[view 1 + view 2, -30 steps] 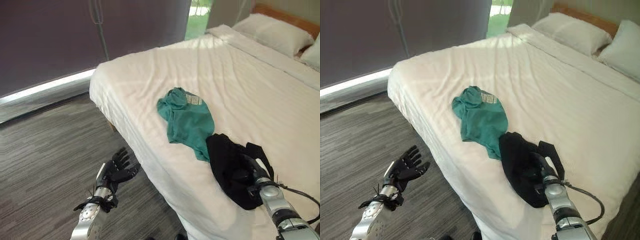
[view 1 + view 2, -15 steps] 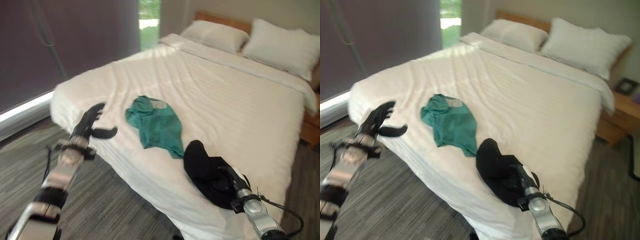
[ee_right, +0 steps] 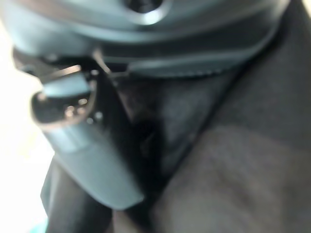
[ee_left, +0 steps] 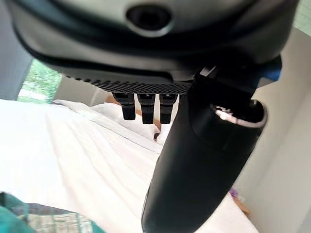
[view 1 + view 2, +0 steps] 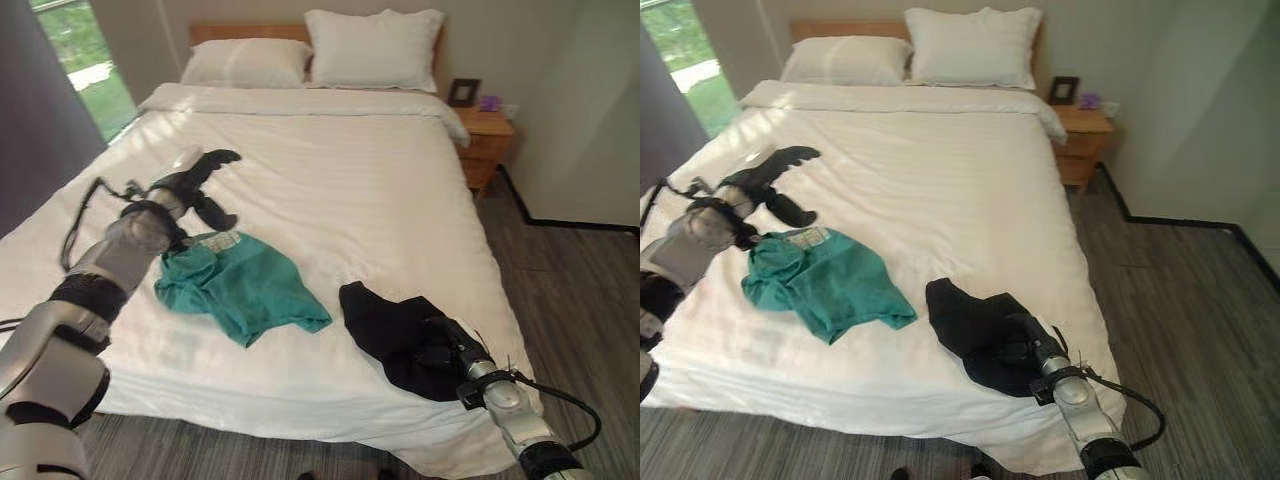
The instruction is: Pick up bed clothes into laundry basket.
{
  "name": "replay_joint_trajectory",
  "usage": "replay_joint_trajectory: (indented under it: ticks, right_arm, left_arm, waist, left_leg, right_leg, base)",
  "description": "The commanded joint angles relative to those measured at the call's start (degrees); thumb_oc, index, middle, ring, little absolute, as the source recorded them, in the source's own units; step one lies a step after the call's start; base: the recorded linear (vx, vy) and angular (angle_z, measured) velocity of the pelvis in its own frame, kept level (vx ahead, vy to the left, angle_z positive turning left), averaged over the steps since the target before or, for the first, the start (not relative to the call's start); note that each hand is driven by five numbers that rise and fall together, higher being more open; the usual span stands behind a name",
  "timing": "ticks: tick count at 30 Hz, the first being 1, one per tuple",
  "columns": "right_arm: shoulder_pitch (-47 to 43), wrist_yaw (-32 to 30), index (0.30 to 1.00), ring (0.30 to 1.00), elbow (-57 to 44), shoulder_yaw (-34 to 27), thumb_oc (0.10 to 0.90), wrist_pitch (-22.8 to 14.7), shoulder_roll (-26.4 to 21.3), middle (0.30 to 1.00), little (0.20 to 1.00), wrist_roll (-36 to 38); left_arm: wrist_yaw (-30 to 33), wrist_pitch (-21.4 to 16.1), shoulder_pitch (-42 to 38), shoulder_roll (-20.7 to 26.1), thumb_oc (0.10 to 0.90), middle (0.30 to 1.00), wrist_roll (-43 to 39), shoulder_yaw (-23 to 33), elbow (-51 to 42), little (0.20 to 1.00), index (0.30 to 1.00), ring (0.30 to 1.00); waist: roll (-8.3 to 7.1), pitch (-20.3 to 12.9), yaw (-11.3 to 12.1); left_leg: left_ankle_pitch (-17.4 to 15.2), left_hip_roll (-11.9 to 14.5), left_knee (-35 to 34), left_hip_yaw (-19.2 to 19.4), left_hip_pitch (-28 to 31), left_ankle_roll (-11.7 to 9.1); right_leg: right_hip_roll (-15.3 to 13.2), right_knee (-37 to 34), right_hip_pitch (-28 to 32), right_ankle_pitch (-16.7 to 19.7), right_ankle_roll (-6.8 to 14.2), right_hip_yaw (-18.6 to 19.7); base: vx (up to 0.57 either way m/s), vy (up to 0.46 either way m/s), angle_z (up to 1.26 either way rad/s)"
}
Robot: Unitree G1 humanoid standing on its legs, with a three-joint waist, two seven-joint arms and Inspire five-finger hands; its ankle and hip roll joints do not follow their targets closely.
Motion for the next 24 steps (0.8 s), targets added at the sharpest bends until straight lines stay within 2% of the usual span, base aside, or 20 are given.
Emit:
replay_joint_trajectory:
  ticks: [1,2,3,7,8,9,12,17,21,24]
  right_arm:
    - [12.1,6.4,0.3,0.3,6.5,5.5,0.4,5.1,0.1,0.3,0.3,-1.2]
    - [12.1,6.4,0.3,0.3,6.5,5.5,0.4,5.1,0.2,0.3,0.3,-1.3]
    - [11.8,6.1,0.3,0.3,6.8,5.2,0.4,5.0,-0.1,0.3,0.3,-1.6]
    - [12.8,5.8,0.3,0.3,6.2,3.7,0.4,4.9,-0.5,0.3,0.3,-1.7]
    - [13.1,5.7,0.3,0.3,6.0,4.0,0.4,4.9,-0.4,0.3,0.3,-2.6]
    - [13.1,5.7,0.3,0.3,6.0,4.1,0.4,4.9,-0.5,0.3,0.3,-2.6]
    - [12.7,6.5,0.3,0.3,2.8,6.4,0.4,4.9,-1.0,0.3,0.3,-5.4]
    - [11.3,6.6,0.3,0.3,0.9,8.7,0.4,4.7,-1.7,0.3,0.3,-7.1]
    - [10.0,6.7,0.3,0.3,0.4,10.6,0.4,4.5,-2.1,0.3,0.3,-8.0]
    - [9.7,6.8,0.3,0.3,1.1,12.0,0.4,4.5,-2.1,0.3,0.3,-8.7]
  left_arm:
    - [4.0,0.6,-6.3,5.3,0.8,0.9,7.8,3.2,3.1,0.9,0.9,0.9]
    - [4.0,0.6,-6.4,5.3,0.8,0.9,7.8,3.2,3.1,0.9,0.9,0.9]
    - [5.1,0.7,-5.9,5.2,0.8,0.9,10.2,3.3,3.6,0.9,0.9,0.9]
    - [5.4,2.2,-2.8,3.7,0.8,0.9,11.8,5.7,2.9,0.9,0.9,0.9]
    - [5.0,2.2,0.3,1.3,0.8,0.9,12.0,7.2,2.4,0.9,0.9,0.9]
    - [5.0,2.2,0.5,1.3,0.8,0.9,12.0,7.4,2.4,0.9,0.9,0.9]
    - [4.3,1.8,7.4,-4.8,0.8,0.9,12.5,9.7,2.4,0.9,0.9,0.9]
    - [4.3,1.5,8.7,-9.0,0.8,0.9,12.4,9.0,1.1,0.9,0.9,0.9]
    - [4.8,1.3,6.5,-11.9,0.8,0.9,10.3,8.1,0.5,0.9,0.9,0.9]
    - [4.9,1.3,4.3,-12.2,0.8,0.9,10.4,6.4,1.4,0.9,0.9,0.9]
  waist:
    - [0.31,1.0,2.7]
    - [0.29,1.0,2.7]
    - [0.0,1.1,3.0]
    - [-0.67,0.8,3.1]
    - [-1.14,0.9,3.5]
    - [-1.08,0.8,3.4]
    - [-2.06,0.7,4.0]
    - [-2.46,0.4,4.2]
    - [-2.5,0.2,3.9]
    - [-2.42,0.2,3.7]
  left_leg:
    - [0.1,2.7,-4.1,-2.6,-0.8,-3.6]
    - [0.1,2.7,-4.1,-2.6,-0.8,-3.6]
    - [-0.2,2.6,-4.1,-2.2,-1.0,-3.5]
    - [-0.3,2.0,-4.1,-3.5,-1.7,-3.2]
    - [-0.2,1.8,-4.1,-4.0,-2.0,-3.1]
    - [-0.2,1.8,-4.1,-4.0,-2.0,-3.1]
    - [-0.6,1.7,-4.1,-4.6,-1.8,-3.0]
    - [-0.8,1.8,-4.1,-4.9,-1.6,-3.1]
    - [-0.8,1.9,-4.1,-5.1,-1.6,-3.2]
    - [-0.7,2.0,-4.1,-5.2,-1.5,-3.3]
  right_leg:
    - [1.2,-2.2,3.5,-0.3,0.5,2.0]
    - [1.2,-2.2,3.5,-0.3,0.5,2.0]
    - [0.5,-3.4,3.3,0.5,0.8,0.4]
    - [0.4,-5.6,4.2,0.4,0.5,0.4]
    - [0.5,-6.1,4.9,-0.6,-0.1,0.1]
    - [0.5,-6.1,4.9,-0.6,-0.1,0.1]
    - [0.3,-7.7,6.4,-1.6,-0.5,-0.5]
    - [0.3,-8.9,7.3,-1.8,-0.7,-0.6]
    - [0.3,-9.5,7.8,-2.1,-0.8,-0.8]
    - [0.4,-9.7,8.2,-2.2,-0.9,-0.9]
  base:
    - [0.05,0.017,0.02]
    - [-0.01,0.015,0.14]
    - [0.0,0.017,0.37]
    - [0.02,0.007,0.32]
    - [0.02,-0.008,0.12]
    - [0.03,-0.01,0.01]
    - [0.04,-0.008,-0.01]
    - [0.01,-0.002,0.01]
    - [0.0,0.0,0.0]
    - [0.0,0.0,0.0]
